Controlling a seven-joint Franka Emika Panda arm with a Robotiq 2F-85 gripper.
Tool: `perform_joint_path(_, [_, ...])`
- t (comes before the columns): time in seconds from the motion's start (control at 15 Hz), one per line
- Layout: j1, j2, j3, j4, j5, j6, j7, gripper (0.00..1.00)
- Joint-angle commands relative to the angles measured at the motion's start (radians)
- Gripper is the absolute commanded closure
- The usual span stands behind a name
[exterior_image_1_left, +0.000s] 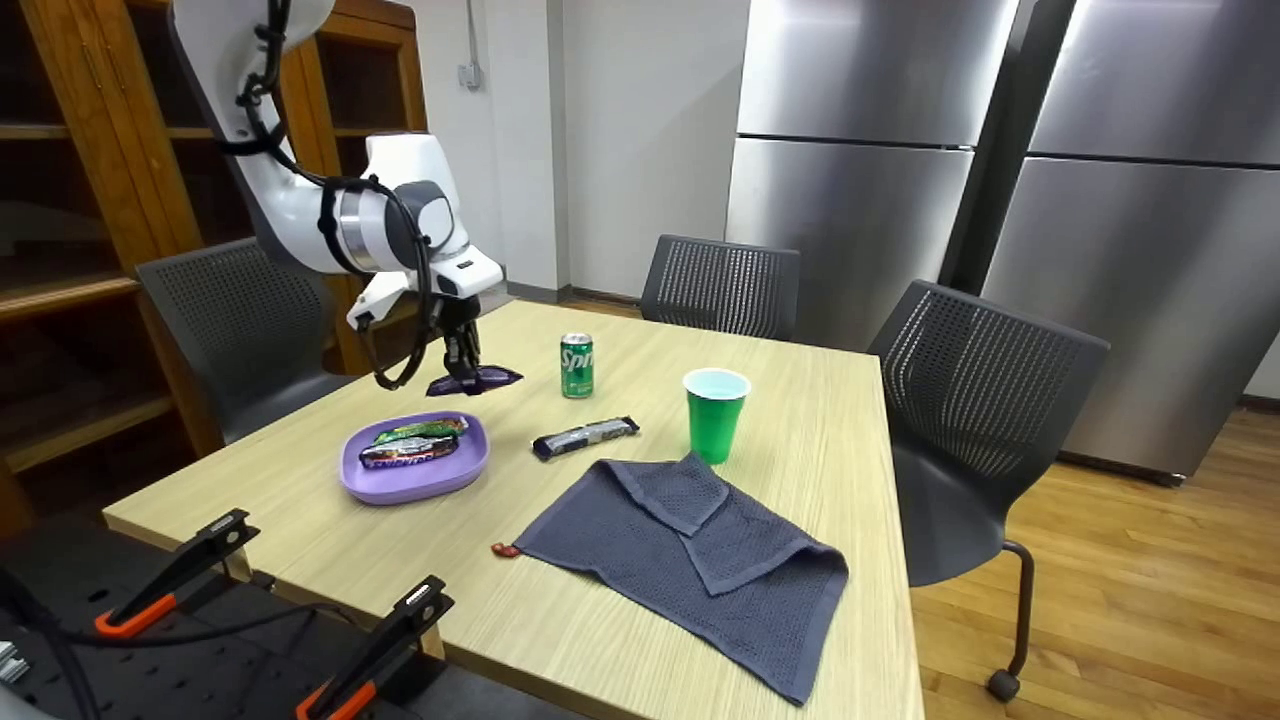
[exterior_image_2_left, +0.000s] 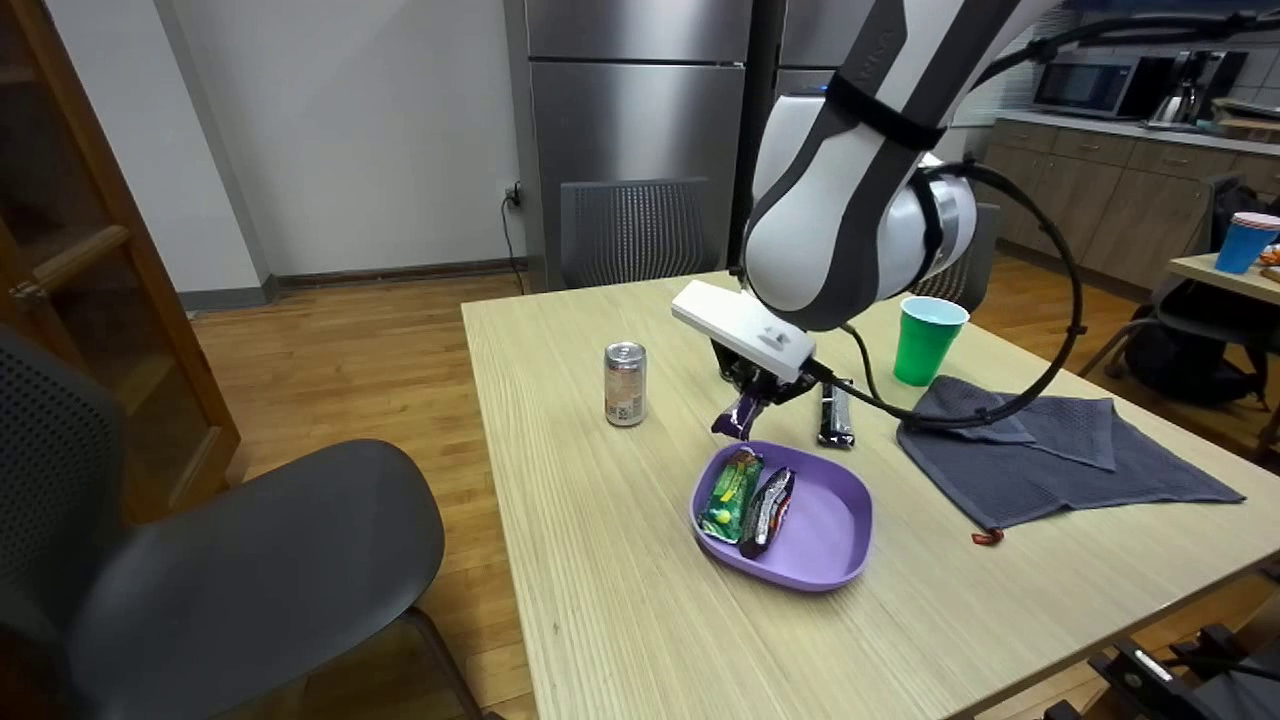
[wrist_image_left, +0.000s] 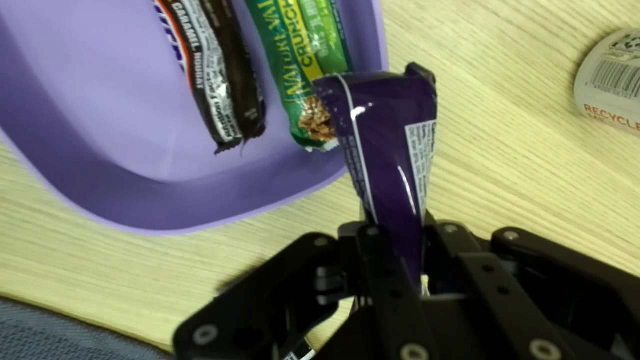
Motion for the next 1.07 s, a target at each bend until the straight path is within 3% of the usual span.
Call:
perform_joint_path(0.0, [0.022, -0.1, -0.005, -0.132, 0.002, 0.026, -0.065, 0.96])
perform_joint_path(0.4, [0.08, -0.148, -0.033, -0.245, 0.0, 0.066, -0.108, 0.96])
perform_joint_path(1.0, [0.123, -0.139, -0.046, -0.3, 0.01, 0.06, -0.139, 0.96])
